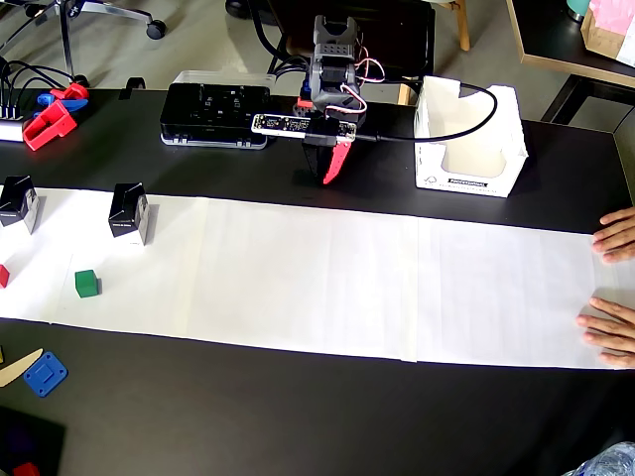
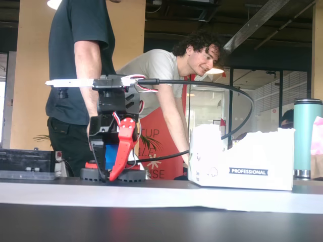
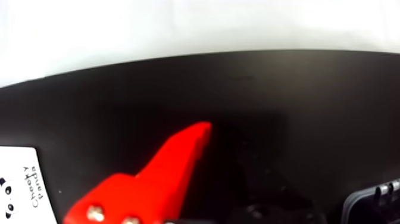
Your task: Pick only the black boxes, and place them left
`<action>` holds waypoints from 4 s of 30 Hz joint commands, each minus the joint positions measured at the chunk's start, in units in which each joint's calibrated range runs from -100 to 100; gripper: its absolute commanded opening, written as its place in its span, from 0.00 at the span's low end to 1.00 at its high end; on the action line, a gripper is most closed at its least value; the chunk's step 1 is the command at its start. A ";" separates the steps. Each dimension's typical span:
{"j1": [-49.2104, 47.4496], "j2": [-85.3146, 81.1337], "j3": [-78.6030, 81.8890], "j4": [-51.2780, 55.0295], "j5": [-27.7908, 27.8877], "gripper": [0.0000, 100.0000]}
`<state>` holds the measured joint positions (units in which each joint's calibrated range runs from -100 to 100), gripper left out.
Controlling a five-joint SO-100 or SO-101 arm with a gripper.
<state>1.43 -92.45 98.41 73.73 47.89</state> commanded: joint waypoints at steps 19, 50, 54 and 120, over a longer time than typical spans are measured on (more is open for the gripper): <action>0.43 17.03 -22.97 0.11 0.48 0.12; 17.41 55.43 -88.39 11.08 14.53 0.42; 21.83 57.72 -88.66 10.69 17.90 0.42; 37.33 98.73 -68.09 -42.10 29.80 0.23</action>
<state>41.02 7.47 26.21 37.08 78.27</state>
